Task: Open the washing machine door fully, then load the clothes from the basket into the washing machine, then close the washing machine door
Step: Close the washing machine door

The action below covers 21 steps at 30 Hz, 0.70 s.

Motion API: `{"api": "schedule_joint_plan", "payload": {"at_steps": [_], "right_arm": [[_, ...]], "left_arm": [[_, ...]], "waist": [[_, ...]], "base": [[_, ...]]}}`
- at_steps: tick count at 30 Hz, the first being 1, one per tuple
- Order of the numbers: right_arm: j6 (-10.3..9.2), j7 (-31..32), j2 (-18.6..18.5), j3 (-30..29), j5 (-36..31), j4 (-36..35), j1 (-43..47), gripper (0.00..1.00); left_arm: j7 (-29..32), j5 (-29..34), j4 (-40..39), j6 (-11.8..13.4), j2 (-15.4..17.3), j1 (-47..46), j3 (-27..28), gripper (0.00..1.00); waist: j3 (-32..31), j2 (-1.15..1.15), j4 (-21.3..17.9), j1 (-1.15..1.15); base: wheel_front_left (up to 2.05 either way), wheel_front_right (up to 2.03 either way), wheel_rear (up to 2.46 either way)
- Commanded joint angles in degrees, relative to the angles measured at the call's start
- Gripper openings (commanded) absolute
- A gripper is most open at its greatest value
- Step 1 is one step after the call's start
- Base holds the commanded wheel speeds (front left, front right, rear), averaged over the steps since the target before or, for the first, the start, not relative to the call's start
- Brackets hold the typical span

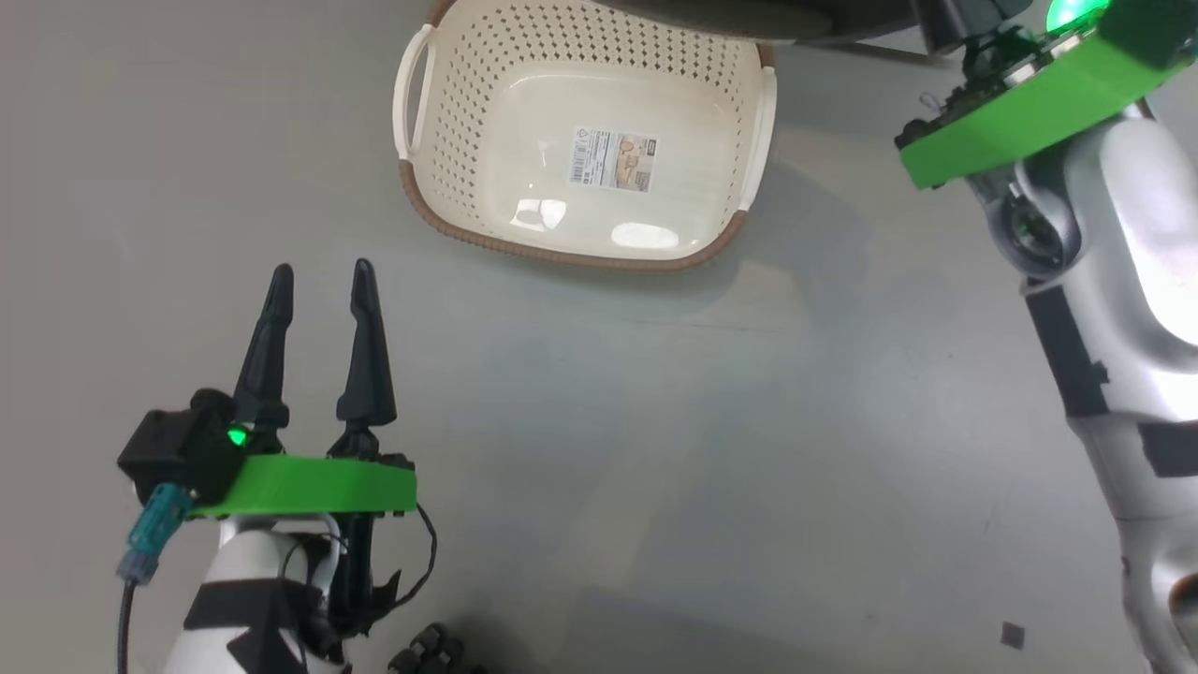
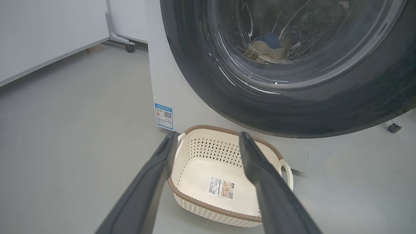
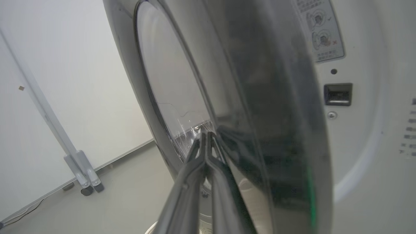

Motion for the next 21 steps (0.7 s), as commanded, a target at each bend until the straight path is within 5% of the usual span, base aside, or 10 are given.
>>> {"api": "schedule_joint_plan", "payload": {"at_steps": [1,21], "right_arm": [[-0.21,-0.38,1.08,-0.64,-0.48,-1.17,-1.63,0.00],[-0.21,-0.38,-0.16,-8.02,-2.89,7.92,-12.79,0.00]], "left_arm": [[-0.38,-0.59,-1.87,0.03,0.92,-0.46,1.62,1.00],[-0.38,-1.86,-2.48,0.02,0.92,-3.16,-1.39,1.00]], "waist": [[0.65,0.00,0.51,0.00],[4.83,0.00,2.29,0.00]], "base": [[0.00,0.00,0.00],[0.00,0.00,0.00]]}}
